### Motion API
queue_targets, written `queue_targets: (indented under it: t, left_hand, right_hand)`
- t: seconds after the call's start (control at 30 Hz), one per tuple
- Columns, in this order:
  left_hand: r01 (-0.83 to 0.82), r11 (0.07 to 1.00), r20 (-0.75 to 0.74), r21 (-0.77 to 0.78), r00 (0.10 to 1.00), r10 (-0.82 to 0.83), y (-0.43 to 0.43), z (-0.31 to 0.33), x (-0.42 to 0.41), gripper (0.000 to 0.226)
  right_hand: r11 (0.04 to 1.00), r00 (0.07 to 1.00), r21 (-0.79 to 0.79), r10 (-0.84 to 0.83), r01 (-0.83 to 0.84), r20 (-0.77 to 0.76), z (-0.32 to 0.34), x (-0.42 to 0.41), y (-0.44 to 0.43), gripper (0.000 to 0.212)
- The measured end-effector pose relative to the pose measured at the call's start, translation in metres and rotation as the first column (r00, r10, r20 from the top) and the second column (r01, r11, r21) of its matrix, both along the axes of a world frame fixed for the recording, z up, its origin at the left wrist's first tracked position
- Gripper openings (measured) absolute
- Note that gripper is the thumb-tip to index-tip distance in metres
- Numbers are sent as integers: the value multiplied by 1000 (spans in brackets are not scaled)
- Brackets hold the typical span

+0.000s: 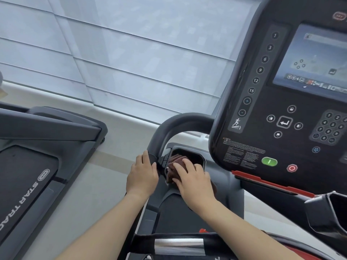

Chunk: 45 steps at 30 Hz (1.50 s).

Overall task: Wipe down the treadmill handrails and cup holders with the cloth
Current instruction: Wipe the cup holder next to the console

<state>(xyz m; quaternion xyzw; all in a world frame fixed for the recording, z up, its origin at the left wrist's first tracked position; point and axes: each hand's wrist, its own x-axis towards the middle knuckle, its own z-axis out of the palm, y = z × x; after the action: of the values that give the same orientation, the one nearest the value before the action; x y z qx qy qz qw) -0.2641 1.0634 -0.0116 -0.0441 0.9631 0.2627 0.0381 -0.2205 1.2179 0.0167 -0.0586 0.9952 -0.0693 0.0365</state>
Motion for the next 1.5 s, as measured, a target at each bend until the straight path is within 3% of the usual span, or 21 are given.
queue_targets:
  t: [0.13, 0.27, 0.33, 0.43, 0.6, 0.8, 0.97, 1.5]
  left_hand:
    - [10, 1000, 1, -3, 1000, -10, 0, 1, 1, 50]
    - [2, 1000, 7, 1, 1000, -2, 0, 2, 0, 50]
    - [1, 1000, 10, -2, 1000, -1, 1, 2, 0, 50]
    - [0, 1000, 7, -9, 1000, 0, 1, 2, 0, 51]
    - [-4, 1000, 13, -4, 1000, 4, 1, 2, 0, 51]
    - [-9, 1000, 7, -2, 1000, 9, 2, 2, 0, 51]
    - [-16, 1000, 1, -13, 1000, 16, 2, 2, 1, 51]
    - [-12, 1000, 6, -19, 1000, 12, 1, 1, 0, 50]
  right_hand:
    - [1000, 1000, -23, -18, 18, -5, 1, 6, 18, 40]
    - [978, 988, -147, -154, 151, -7, 14, -8, 14, 41]
    - [975, 990, -179, -139, 134, -15, 18, -8, 4, 41]
    - [995, 999, -93, -42, 42, 8, 8, 5, -9, 42]
    - [999, 999, -24, -42, 42, -2, 3, 13, 12, 43]
    - [982, 984, -141, -144, 128, -108, 14, 0, 33, 42]
    - [980, 983, -77, -186, 185, 2, 4, -3, 31, 43]
    - [960, 968, -119, -250, 252, 33, 4, -4, 22, 38]
